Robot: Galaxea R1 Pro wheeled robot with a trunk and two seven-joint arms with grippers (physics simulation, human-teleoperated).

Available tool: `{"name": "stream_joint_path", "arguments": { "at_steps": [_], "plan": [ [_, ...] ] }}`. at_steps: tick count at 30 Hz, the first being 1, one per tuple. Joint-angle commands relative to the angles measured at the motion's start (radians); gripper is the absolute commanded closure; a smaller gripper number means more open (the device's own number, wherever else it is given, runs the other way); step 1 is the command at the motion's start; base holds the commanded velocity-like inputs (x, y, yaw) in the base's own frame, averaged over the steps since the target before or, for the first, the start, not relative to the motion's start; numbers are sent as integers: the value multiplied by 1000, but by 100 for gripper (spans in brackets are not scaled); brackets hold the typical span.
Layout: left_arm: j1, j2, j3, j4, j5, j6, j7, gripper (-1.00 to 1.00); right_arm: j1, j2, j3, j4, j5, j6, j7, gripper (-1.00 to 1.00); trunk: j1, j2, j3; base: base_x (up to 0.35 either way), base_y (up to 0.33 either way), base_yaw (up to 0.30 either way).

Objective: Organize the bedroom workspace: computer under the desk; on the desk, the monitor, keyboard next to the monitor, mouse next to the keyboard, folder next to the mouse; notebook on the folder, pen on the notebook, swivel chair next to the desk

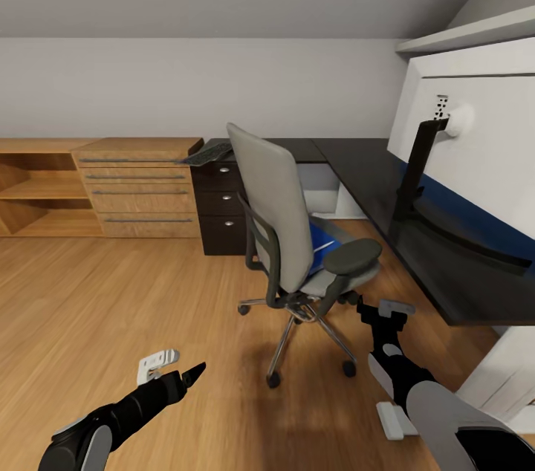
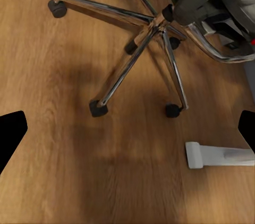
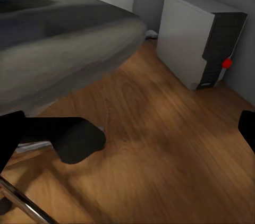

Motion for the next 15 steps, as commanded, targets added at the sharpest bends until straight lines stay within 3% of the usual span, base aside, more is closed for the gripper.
{"name": "stream_joint_path", "arguments": {
  "at_steps": [1,11,15],
  "plan": [
    [-1,-1,3,-1,2,7,-4,-100,-1,0,2,1,-6,-4,0,-100,0,0,-1,64,2,0],
    [-1,-1,4,-1,2,7,-4,-100,-1,1,1,1,-6,-4,0,-100,0,0,-1,131,0,0],
    [-1,0,5,-1,2,7,-4,-100,-1,9,1,1,-7,-5,-3,-100,0,0,-1,7,0,169]
  ]
}}
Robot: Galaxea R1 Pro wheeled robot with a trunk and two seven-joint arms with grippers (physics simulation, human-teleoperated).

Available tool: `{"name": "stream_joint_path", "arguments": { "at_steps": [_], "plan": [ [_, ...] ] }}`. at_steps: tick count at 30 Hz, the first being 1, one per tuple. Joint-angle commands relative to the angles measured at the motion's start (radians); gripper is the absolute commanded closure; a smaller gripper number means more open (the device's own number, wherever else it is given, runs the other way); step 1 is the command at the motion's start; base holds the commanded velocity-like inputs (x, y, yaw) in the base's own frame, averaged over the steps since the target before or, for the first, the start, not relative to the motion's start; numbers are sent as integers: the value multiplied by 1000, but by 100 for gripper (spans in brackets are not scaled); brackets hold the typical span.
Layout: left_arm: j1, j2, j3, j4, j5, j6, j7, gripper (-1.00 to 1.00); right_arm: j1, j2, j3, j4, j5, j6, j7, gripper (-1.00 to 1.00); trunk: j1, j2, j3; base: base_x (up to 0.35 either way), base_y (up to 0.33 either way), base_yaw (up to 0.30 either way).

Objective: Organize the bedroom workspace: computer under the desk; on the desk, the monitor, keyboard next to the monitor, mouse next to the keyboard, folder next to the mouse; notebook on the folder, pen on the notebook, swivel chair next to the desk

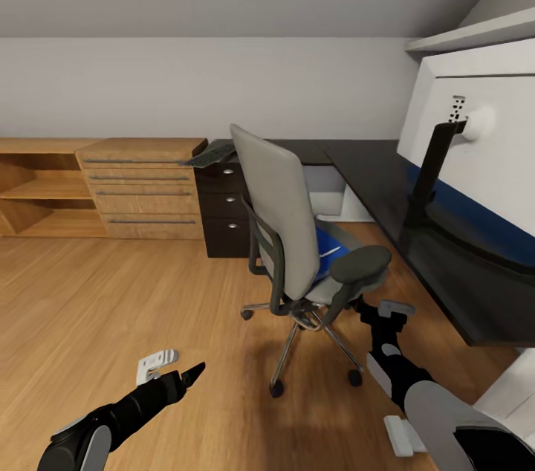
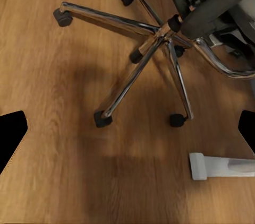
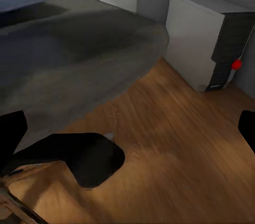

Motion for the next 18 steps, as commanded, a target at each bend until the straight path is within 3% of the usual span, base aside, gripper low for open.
{"name": "stream_joint_path", "arguments": {
  "at_steps": [1,18],
  "plan": [
    [-1,-1,4,0,2,8,-4,-100,0,2,17,1,2,1,7,-100,0,0,-1,1,0,261],
    [-1,-1,7,0,0,6,-4,-100,0,5,18,1,2,1,5,-100,0,0,-1,-3,8,277]
  ]
}}
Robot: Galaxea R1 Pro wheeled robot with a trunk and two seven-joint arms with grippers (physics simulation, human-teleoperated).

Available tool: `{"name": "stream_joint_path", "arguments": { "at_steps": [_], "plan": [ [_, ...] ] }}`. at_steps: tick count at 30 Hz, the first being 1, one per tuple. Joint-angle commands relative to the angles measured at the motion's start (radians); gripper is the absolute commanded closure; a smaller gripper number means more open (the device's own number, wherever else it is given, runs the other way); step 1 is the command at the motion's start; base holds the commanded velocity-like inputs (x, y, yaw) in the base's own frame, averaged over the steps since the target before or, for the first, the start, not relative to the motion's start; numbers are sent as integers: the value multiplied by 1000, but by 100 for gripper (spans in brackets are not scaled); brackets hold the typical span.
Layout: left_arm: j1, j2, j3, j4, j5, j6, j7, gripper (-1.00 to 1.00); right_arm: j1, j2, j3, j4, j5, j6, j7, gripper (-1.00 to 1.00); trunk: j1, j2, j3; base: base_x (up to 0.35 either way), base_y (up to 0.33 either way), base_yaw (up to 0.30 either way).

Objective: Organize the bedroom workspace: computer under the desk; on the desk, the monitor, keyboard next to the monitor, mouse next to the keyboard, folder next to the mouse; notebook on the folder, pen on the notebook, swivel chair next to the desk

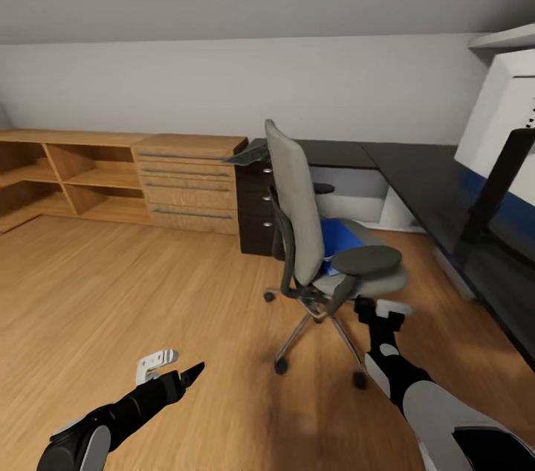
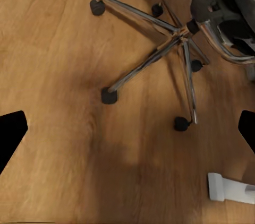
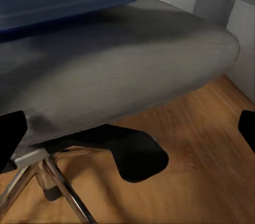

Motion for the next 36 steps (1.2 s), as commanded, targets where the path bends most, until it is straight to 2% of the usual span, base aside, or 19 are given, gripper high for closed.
{"name": "stream_joint_path", "arguments": {
  "at_steps": [1,7,29,36],
  "plan": [
    [-1,-1,2,0,2,7,-4,-100,0,0,7,1,-3,-3,2,-100,0,0,-1,-82,154,278],
    [-1,-1,2,1,2,7,-4,-100,0,7,5,1,-3,-3,2,-100,0,0,-1,-65,123,278],
    [-1,-2,1,24,-1,2,-3,-100,0,9,5,1,-4,-3,0,-100,0,0,-1,-2,3,278],
    [-1,-2,1,24,0,2,-3,-100,-1,8,2,1,-6,-3,0,-100,0,0,-1,0,0,84]
  ]
}}
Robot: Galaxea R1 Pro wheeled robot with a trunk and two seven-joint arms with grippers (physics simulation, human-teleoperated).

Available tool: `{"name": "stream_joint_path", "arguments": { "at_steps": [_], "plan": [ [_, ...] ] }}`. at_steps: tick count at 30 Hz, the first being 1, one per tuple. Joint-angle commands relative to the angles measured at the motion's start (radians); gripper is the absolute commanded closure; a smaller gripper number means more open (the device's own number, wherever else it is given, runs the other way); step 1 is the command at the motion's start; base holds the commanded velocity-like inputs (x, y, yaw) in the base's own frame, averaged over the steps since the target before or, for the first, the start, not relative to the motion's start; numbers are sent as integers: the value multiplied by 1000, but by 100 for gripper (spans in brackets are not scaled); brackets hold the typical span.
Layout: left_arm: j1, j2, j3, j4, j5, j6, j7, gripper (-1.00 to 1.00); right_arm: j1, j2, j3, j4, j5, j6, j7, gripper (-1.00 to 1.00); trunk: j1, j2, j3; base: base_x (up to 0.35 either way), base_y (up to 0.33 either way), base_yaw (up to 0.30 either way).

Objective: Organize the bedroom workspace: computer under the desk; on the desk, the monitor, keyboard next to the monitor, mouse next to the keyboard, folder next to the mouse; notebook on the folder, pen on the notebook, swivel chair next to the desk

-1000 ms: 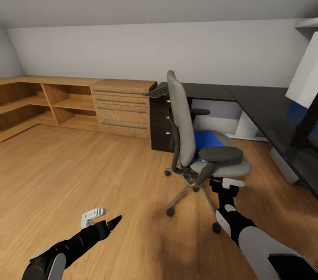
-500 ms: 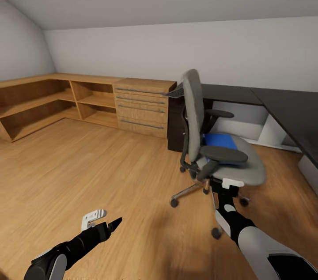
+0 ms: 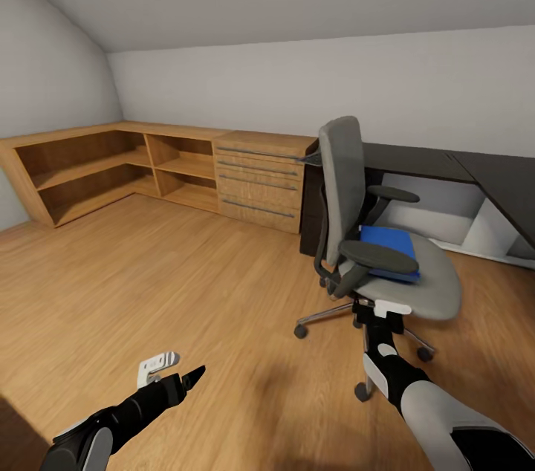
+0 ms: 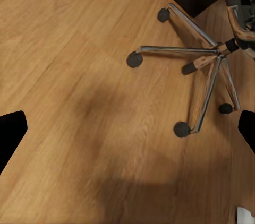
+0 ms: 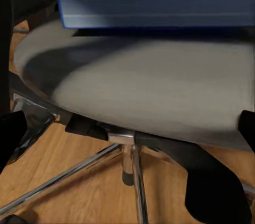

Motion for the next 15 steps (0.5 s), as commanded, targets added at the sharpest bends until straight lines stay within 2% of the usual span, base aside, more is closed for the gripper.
{"name": "stream_joint_path", "arguments": {
  "at_steps": [1,6,15],
  "plan": [
    [-1,-1,3,-1,2,7,-4,-100,0,0,1,1,-6,-4,0,-100,0,0,-1,0,0,2],
    [-1,-1,3,-1,3,7,-4,-100,0,-1,1,1,-6,-4,0,-100,0,0,2,0,0,-92],
    [-1,-1,3,-1,3,7,-4,-100,0,-2,1,1,-7,-4,0,-100,0,0,11,0,0,-198]
  ]
}}
